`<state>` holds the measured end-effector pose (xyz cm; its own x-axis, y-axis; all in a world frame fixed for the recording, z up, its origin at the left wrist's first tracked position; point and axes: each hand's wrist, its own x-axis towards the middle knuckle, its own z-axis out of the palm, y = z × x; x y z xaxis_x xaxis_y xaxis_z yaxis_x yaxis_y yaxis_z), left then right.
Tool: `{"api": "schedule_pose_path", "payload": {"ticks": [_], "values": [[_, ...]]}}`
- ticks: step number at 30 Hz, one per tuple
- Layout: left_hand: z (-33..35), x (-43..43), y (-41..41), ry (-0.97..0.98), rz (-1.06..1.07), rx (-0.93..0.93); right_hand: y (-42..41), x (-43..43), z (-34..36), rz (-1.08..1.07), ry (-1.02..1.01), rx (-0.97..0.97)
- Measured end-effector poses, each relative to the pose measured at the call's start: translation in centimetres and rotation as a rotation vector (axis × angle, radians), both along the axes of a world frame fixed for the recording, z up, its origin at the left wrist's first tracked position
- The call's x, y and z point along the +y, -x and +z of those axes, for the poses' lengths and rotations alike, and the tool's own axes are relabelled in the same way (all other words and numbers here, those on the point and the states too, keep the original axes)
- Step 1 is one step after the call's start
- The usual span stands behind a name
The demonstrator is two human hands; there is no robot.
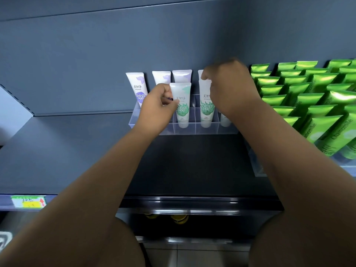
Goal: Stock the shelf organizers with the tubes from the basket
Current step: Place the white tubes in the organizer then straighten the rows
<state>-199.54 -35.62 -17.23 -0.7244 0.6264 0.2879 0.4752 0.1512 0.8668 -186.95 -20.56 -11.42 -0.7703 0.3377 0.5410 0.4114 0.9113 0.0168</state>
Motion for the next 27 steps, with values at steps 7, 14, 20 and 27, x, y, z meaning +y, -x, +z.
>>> {"api": "schedule_pose_path", "payload": {"ticks": [7,14,20,27], "values": [[-0.3,0.0,0.1,-0.003,0.020,0.024,0.0,-0.3,-0.3,0.020,-0.007,-0.005],[-0.1,0.0,-0.2,0.042,0.041,0.059,-0.4,-1.6,-1.1,0.065,-0.088,0.056],[1.6,-3.0,-3.1,0.249,0.407,0.314,-1.2,-5.9,-1.9,0.122,0.065,0.104],[2.9,-10.3,-6.6,0.390,0.446,0.576,-1.2,-14.3,-0.4,0.239,0.266,0.045]]}}
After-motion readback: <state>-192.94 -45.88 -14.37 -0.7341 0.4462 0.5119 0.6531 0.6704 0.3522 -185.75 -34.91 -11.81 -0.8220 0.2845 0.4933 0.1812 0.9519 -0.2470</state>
